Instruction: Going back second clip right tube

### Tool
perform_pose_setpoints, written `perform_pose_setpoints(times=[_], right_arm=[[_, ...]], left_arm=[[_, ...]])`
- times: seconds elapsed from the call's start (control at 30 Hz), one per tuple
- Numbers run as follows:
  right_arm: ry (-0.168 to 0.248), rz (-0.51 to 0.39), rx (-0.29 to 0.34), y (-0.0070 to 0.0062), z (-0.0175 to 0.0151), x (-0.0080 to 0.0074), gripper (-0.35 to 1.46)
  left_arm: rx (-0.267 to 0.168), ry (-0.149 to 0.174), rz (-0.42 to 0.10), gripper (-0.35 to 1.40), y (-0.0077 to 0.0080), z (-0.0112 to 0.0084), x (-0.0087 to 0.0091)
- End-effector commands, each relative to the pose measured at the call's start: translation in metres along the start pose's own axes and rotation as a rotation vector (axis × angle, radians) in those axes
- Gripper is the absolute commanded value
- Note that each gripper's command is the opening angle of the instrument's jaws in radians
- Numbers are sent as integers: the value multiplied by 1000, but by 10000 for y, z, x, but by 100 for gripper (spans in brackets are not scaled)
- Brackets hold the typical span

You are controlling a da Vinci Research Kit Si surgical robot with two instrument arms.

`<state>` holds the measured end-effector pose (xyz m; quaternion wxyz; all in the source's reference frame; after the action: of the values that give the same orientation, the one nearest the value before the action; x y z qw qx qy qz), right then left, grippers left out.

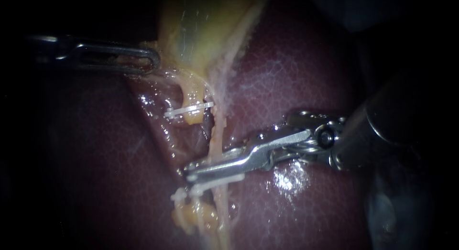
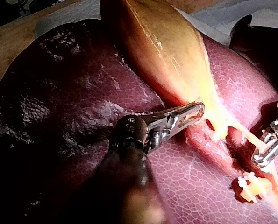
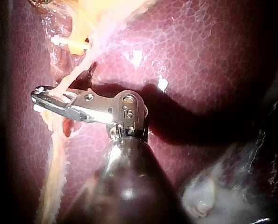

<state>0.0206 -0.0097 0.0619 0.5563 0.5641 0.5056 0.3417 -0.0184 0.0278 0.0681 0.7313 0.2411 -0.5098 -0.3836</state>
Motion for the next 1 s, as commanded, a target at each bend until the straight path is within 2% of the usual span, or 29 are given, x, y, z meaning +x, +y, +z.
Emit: perform_pose_setpoints(times=[0.03,0.1,0.2,0.3,0.53,0.7,0.87,0.93,1.0], right_arm=[[0,0,0,0,0,0,-35],[0,0,0,1,0,-1,-29],[0,4,-1,4,4,-2,15],[2,-10,-5,8,11,-2,41],[-1,-81,-9,15,19,-9,48],[-19,-214,-18,13,19,-16,48],[-150,-427,-139,-1,16,-21,48],[-186,-500,-189,-4,15,-23,50],[-199,-578,-234,-7,12,-24,50]], left_arm=[[1,0,0,-35,0,0,0],[1,0,0,-35,0,0,1],[1,0,1,-35,0,1,2],[1,0,2,-35,0,1,2],[5,1,2,-35,-1,1,2],[5,1,2,-35,0,0,2],[6,1,2,-35,0,-1,3],[6,1,2,-35,0,-1,3],[6,1,2,-35,0,-1,3]])
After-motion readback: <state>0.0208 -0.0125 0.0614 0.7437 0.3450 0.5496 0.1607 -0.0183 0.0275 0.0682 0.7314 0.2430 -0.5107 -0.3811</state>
